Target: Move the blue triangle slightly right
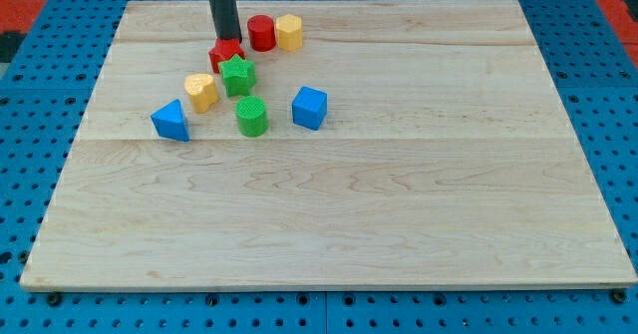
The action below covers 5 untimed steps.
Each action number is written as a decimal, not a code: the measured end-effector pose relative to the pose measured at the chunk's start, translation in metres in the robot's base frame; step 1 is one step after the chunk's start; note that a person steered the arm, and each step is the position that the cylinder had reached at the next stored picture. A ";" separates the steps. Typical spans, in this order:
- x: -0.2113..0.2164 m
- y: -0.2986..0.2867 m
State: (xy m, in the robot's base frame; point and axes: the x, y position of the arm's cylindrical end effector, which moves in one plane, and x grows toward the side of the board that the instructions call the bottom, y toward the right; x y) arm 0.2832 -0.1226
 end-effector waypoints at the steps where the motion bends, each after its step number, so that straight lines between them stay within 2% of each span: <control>1: 0.022 0.002; 3: 0.069 0.002; 5: 0.089 -0.001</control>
State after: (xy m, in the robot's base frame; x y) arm 0.3725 -0.1238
